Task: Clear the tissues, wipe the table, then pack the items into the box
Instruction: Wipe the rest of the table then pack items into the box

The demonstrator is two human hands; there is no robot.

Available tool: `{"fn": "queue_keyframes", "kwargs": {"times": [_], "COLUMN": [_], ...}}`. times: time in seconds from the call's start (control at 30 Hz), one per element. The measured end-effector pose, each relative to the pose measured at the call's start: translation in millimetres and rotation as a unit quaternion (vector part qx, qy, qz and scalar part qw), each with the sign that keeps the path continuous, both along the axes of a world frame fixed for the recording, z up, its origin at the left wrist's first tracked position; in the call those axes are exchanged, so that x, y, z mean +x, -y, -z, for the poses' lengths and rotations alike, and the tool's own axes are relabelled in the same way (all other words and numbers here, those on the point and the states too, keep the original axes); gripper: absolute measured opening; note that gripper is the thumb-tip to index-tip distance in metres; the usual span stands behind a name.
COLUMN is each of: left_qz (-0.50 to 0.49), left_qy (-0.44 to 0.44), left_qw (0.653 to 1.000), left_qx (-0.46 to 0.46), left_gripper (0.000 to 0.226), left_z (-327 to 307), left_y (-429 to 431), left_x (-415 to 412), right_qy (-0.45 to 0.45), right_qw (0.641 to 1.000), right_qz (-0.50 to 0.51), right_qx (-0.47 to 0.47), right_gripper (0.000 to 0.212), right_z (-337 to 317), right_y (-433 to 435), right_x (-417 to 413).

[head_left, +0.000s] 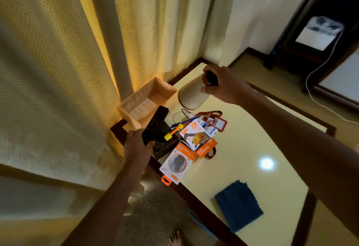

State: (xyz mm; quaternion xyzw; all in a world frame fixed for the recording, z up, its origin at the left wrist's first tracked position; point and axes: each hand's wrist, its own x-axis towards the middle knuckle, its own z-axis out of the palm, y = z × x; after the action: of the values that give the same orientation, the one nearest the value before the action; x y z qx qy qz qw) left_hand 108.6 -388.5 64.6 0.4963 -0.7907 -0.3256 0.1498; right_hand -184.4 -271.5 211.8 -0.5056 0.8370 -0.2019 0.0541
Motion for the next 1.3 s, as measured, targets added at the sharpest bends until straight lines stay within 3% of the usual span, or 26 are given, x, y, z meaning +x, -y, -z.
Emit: {"fn": "queue_keyframes", "kwargs": {"times": [0.27, 0.53, 0.73, 1.13, 1.23, 1.3], "left_qz": [0.094, 0.206, 0.237, 0.222, 0.223, 0.221], "left_qy": [-0.043, -0.023, 0.018, 0.066, 0.077, 0.082], "left_qw": [0.994, 0.978, 0.971, 0.972, 0.972, 0.972], "left_qx": [-0.024, -0.005, 0.021, 0.025, 0.008, 0.002], "left_gripper": [0.047, 0.040, 0.035, 0.036, 0.033, 0.033], "left_z": [-22.0, 1.9, 37.9, 93.9, 106.0, 111.8], "left_y": [-55.9, -146.5, -221.3, -297.9, -303.1, -304.2], "left_x": [-54.5, -134.4, -211.8, -360.9, -378.3, -385.7], "right_qy": [0.012, 0.049, 0.056, 0.089, 0.175, 0.346], "right_qw": [0.990, 0.957, 0.939, 0.940, 0.932, 0.897], "right_qz": [0.139, 0.251, 0.291, 0.295, 0.290, 0.270], "right_qx": [0.032, 0.136, 0.173, 0.147, 0.128, 0.046], "right_gripper": [0.043, 0.051, 0.057, 0.071, 0.084, 0.088], "right_z": [-12.9, 40.1, 88.6, 135.3, 134.4, 129.9], "right_y": [-131.1, -264.8, -339.8, -378.2, -394.0, -420.5], "right_x": [-28.8, -70.2, -131.9, -220.8, -231.0, -233.1]}}
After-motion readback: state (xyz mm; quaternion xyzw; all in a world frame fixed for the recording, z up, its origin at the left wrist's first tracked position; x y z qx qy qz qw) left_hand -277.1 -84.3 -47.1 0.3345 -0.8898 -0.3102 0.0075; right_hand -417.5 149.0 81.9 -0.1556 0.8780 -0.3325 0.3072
